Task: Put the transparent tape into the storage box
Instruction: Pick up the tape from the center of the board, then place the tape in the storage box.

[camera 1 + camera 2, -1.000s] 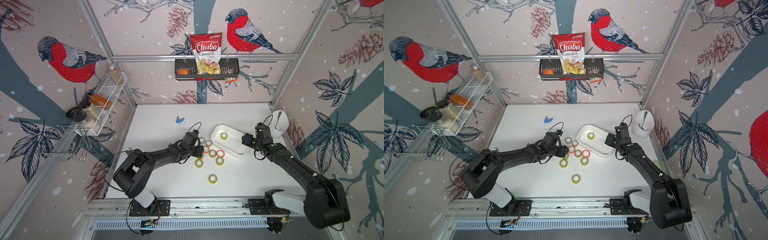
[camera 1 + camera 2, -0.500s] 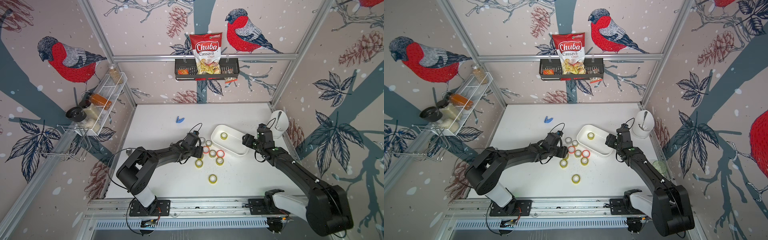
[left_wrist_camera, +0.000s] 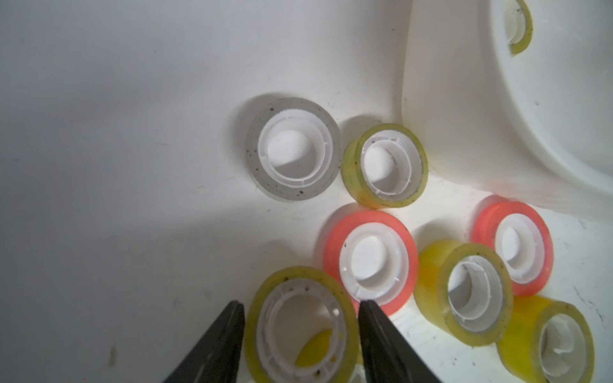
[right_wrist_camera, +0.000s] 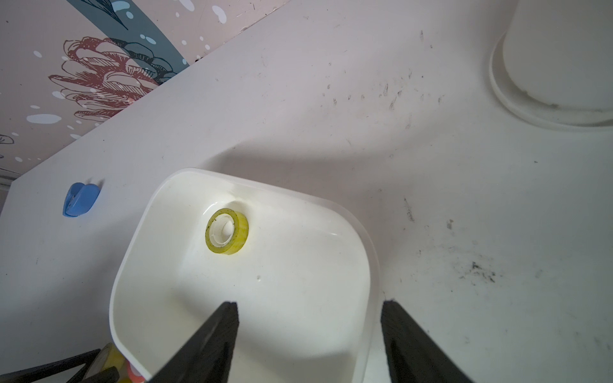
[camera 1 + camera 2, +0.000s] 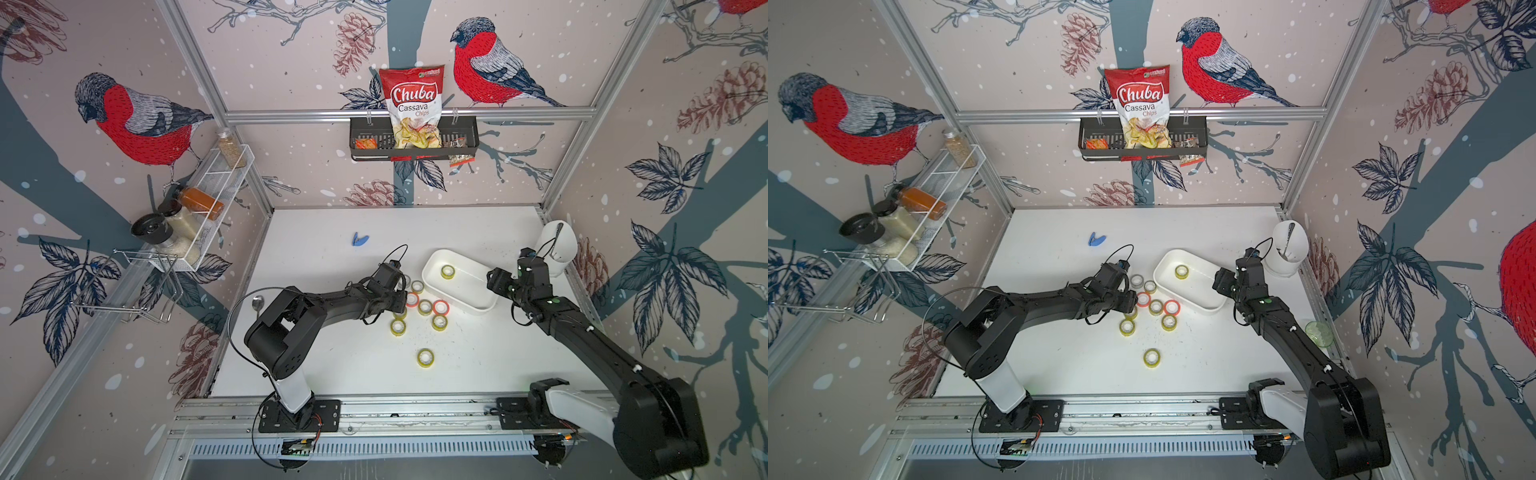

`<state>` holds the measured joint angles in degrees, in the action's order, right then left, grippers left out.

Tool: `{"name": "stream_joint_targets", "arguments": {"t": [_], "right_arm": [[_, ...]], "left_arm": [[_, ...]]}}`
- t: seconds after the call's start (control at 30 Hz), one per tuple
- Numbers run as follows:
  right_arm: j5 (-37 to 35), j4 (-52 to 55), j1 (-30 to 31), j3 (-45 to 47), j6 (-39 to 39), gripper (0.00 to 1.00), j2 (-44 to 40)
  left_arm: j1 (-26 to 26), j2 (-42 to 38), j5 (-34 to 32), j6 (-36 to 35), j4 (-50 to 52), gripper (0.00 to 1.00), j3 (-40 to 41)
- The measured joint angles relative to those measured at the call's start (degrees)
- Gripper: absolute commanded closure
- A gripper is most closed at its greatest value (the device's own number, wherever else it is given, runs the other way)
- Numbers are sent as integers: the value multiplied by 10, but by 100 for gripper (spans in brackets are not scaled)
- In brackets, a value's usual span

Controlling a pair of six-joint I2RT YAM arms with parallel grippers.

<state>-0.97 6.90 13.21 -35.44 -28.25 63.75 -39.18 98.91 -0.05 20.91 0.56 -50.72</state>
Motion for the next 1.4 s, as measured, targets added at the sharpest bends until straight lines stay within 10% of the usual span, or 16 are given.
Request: {"name": "stream_joint_targets", "arguments": {"t": [0.93, 1.4], "right_arm": [[11, -1, -16, 3, -1, 28, -1], [16, -4, -29, 11, -2, 28, -16]], "left_arm": [[-37, -95, -30, -11, 42, 51, -56], [-78, 63, -12, -33, 33, 51, -252]]}}
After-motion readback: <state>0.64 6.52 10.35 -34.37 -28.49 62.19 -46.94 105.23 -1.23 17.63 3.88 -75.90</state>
